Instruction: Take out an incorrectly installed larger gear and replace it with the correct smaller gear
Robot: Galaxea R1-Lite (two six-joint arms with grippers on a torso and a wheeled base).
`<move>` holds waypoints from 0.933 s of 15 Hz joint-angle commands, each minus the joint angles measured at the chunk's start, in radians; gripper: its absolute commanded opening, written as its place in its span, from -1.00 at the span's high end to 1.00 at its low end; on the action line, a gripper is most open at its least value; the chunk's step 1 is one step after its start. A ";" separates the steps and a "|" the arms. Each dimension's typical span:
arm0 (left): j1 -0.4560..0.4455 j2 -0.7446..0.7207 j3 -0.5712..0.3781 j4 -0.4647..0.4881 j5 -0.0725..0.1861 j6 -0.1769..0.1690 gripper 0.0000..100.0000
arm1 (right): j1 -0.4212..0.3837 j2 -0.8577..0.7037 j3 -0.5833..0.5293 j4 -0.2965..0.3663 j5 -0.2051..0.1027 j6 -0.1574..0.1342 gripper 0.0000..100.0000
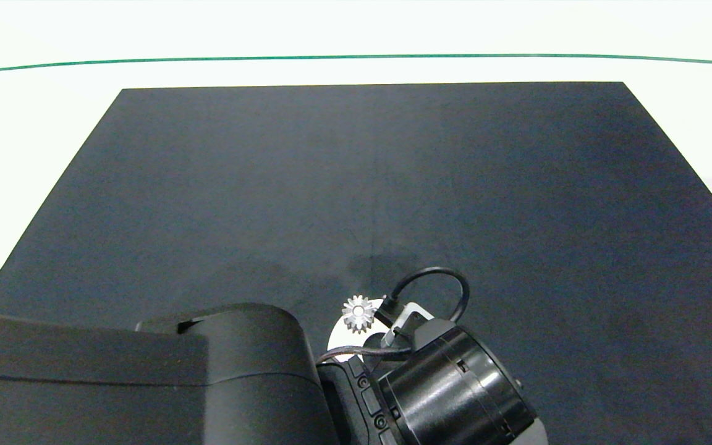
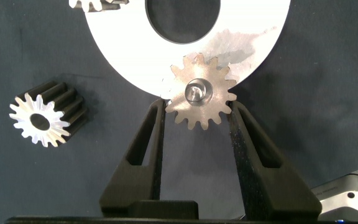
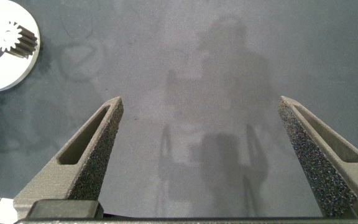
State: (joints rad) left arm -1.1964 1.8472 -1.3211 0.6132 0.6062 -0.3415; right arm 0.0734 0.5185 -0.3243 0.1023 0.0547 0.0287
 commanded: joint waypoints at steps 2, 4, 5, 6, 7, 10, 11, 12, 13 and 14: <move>0.000 -0.014 0.003 0.000 0.006 -0.008 0.62 | 0.000 0.000 0.001 0.000 0.001 0.000 -1.00; -0.002 -0.025 0.010 -0.003 0.007 -0.021 0.62 | 0.002 0.000 -0.001 0.000 0.001 0.000 -1.00; -0.005 -0.026 0.010 -0.003 0.007 -0.034 0.62 | 0.002 0.000 0.001 0.000 0.001 0.000 -1.00; -0.005 -0.026 0.010 -0.003 0.007 -0.039 0.62 | 0.000 0.000 -0.001 0.000 0.001 0.000 -1.00; -0.006 -0.029 0.013 -0.004 0.007 -0.044 0.62 | 0.002 -0.002 0.001 0.000 0.001 0.000 -1.00; -0.014 -0.031 0.056 -0.059 0.007 -0.053 0.62 | 0.002 -0.002 -0.001 0.000 0.001 0.000 -1.00; -0.014 -0.031 0.068 -0.075 0.007 -0.053 0.62 | 0.002 -0.002 0.001 0.000 0.001 0.000 -1.00; -0.015 -0.031 0.086 -0.110 0.006 -0.051 0.62 | 0.002 -0.002 0.001 0.000 0.001 0.000 -1.00; -0.014 -0.031 0.086 -0.113 0.004 -0.050 0.62 | 0.002 0.000 0.001 0.000 0.001 0.000 -1.00; -0.012 -0.031 0.086 -0.116 0.004 -0.050 0.62 | 0.002 0.000 0.001 0.000 0.001 0.000 -1.00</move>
State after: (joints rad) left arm -1.2104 1.8160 -1.2387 0.4945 0.6081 -0.3891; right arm 0.0749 0.5177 -0.3236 0.1023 0.0547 0.0291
